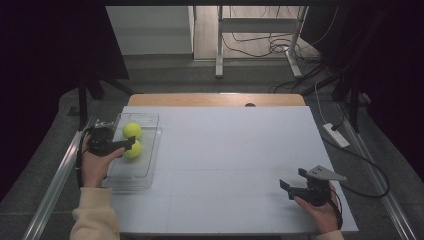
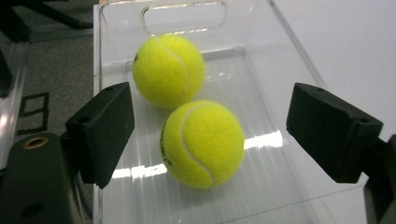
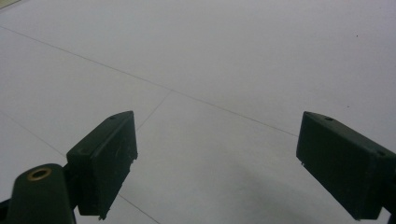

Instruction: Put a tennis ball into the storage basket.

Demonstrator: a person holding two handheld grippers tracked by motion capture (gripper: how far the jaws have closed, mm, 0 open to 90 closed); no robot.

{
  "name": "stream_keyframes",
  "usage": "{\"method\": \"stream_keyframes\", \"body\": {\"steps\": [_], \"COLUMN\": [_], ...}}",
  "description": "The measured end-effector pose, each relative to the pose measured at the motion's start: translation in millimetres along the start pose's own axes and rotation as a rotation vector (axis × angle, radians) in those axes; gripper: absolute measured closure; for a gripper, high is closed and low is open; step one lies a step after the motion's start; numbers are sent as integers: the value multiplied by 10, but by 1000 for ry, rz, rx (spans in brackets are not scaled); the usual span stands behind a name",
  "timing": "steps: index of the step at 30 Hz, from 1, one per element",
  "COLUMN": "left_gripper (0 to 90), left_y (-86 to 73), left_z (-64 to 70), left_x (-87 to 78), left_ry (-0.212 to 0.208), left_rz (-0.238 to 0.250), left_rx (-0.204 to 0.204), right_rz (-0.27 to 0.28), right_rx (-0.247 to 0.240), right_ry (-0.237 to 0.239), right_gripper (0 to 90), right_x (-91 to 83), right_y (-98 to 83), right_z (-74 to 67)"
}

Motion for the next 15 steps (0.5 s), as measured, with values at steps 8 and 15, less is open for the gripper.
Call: {"method": "stream_keyframes", "body": {"steps": [8, 15], "left_gripper": [172, 175], "left_y": [28, 45], "left_z": [45, 113], "left_x": [-28, -63], "left_ry": [-41, -121], "left_rz": [36, 74], "left_rx": [0, 4], "right_rz": [1, 0], "right_rx": [-1, 4], "right_ry": [0, 1], "right_gripper": [121, 121], "right_x": [0, 4], "right_y": [-1, -5], "right_z": [3, 14]}}
Point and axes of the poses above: each handheld gripper's, and its own axes: x roughly forward along the jaws, y roughly out of its top, z roughly to its right, the point moved 6 cm from there along x, roughly forward along the jaws, and after that the axes turned 3 degrees about -y, right-handed, at the moved point
